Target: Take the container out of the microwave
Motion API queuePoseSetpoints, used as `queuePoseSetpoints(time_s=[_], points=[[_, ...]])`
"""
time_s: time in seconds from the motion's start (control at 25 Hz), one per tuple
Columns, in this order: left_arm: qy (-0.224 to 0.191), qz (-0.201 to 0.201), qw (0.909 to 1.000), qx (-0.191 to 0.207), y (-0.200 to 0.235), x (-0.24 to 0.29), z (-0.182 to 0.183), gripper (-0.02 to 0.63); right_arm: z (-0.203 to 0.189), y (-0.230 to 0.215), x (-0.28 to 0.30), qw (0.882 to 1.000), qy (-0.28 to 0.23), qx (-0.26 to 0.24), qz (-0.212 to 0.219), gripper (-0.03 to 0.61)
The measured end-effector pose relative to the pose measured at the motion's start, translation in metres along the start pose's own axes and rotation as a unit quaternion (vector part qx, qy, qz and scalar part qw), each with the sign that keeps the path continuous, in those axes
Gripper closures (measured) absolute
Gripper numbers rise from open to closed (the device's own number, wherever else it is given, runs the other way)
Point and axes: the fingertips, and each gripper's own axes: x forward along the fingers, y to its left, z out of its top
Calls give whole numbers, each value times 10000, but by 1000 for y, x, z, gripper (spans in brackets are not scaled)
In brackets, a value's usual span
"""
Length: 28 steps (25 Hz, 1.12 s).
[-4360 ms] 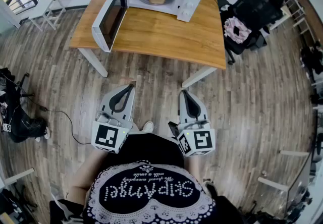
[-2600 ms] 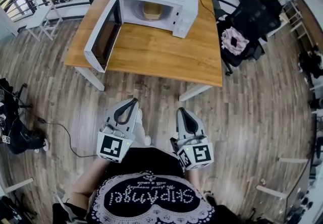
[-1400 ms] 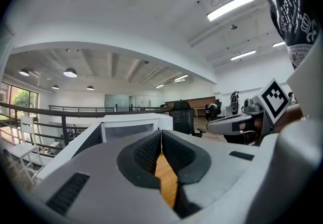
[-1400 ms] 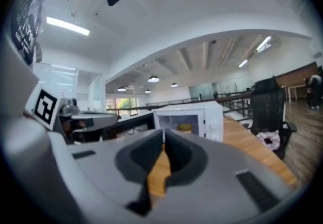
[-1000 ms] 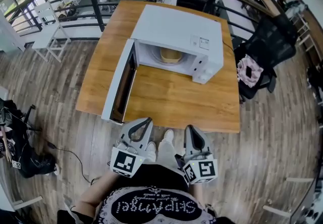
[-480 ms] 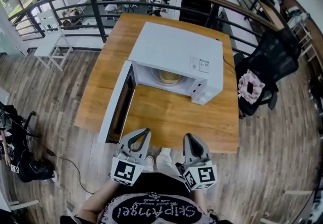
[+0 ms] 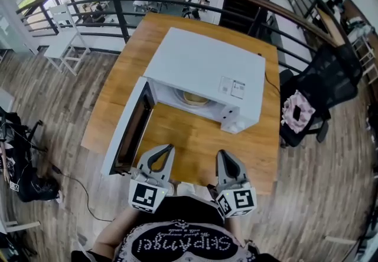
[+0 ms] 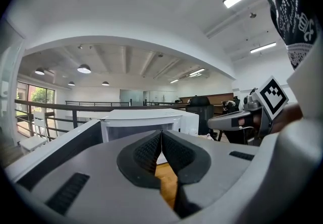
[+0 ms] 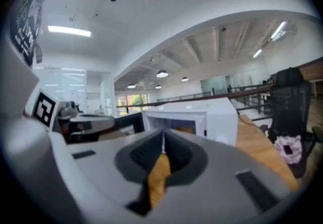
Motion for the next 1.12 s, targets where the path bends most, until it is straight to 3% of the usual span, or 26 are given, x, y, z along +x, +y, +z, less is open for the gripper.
queuePoseSetpoints(time_s=[0.6, 1.12], points=[[74, 622, 9980, 71, 7, 53, 3, 586, 0, -64, 23, 9996, 84, 114, 228, 543], [127, 521, 9985, 85, 10, 51, -1, 586, -7, -60, 24, 9995, 214, 170, 153, 543]])
